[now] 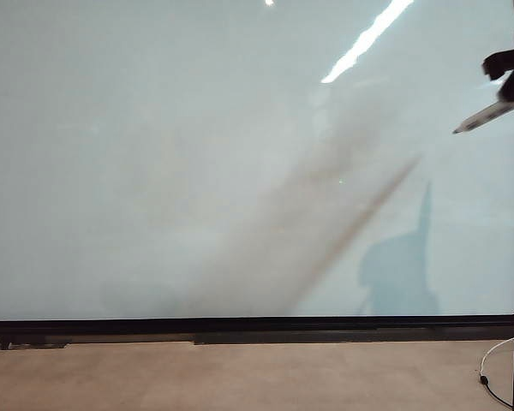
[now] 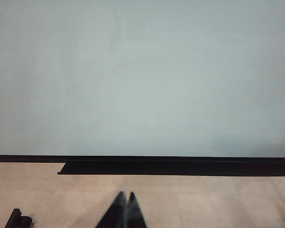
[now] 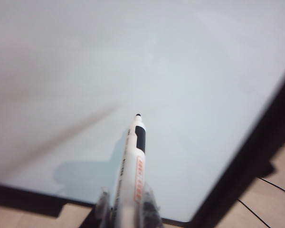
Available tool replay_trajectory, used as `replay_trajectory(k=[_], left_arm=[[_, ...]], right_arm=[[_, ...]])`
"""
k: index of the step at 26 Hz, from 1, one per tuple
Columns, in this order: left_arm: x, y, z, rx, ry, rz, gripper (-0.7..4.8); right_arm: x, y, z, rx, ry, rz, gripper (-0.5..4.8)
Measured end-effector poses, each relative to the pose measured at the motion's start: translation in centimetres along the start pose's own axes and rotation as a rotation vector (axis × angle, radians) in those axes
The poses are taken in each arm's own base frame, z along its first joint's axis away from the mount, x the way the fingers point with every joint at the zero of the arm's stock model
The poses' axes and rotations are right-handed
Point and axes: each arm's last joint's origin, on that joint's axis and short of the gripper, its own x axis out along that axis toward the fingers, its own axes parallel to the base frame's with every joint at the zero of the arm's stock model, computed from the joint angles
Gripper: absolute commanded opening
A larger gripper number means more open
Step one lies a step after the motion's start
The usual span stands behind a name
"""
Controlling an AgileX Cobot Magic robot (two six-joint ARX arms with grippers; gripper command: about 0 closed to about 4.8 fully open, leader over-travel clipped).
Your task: Pick up the pen on the shelf to the right of the whiteboard and draw a rectangle.
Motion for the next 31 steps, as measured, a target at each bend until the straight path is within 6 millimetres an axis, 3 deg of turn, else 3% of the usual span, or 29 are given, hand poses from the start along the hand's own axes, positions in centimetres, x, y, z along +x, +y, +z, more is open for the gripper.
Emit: replay_trajectory(k=[10,16,31], left_arm=[[0.0,0.0,0.0,0.0,0.0,0.0,-0.04],[0.0,0.0,0.0,0.0,0.0,0.0,-0.05],[0.0,0.0,0.0,0.0,0.0,0.0,-0.05]], right_arm=[[1.5,5.7,-0.6,-0.19,0.055,0.317,-0.03],[4.2,8.0,-0.4,-0.312,0.117,0.42,-0.03],[7.7,9.7,0.1,-0.4,0.131,0.484,-0.03]])
